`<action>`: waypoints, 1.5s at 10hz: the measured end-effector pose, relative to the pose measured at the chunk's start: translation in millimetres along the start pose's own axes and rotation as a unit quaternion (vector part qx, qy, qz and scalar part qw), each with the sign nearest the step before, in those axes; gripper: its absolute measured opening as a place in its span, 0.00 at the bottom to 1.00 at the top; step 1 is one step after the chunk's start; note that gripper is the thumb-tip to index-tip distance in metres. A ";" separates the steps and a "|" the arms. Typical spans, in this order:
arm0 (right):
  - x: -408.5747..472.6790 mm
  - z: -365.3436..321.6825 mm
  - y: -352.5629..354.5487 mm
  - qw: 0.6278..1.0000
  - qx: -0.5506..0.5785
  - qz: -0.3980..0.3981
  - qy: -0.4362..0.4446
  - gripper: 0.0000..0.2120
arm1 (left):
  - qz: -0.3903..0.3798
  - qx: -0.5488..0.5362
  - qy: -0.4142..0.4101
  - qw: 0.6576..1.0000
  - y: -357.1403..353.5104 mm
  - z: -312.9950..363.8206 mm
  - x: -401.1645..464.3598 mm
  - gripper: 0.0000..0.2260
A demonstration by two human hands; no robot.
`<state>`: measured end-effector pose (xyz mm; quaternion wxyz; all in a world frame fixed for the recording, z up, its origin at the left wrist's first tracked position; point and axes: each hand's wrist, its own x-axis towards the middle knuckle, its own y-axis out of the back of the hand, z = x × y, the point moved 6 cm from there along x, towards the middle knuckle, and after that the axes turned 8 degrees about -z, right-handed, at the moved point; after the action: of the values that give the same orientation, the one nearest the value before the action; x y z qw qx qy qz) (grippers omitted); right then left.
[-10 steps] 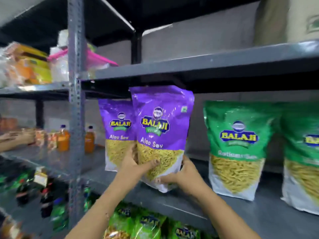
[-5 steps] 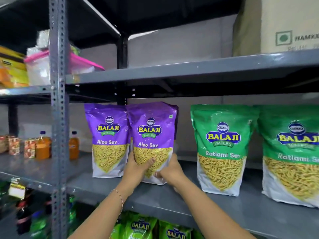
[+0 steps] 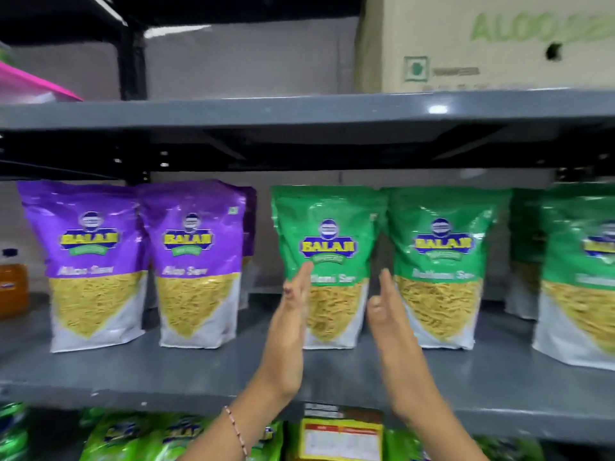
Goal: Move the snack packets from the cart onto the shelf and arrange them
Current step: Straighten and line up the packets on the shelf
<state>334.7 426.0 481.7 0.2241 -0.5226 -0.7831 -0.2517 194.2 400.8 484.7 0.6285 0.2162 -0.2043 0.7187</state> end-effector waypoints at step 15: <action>8.6 111.7 204.8 0.965 0.198 0.091 -0.143 0.35 | -0.138 -0.039 0.239 0.960 -187.5 -92.7 42.7 0.38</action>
<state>512.6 569.3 433.3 0.2308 -0.5670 -0.7907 0.0071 370.2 511.7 436.7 0.7602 0.0399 -0.0442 0.6470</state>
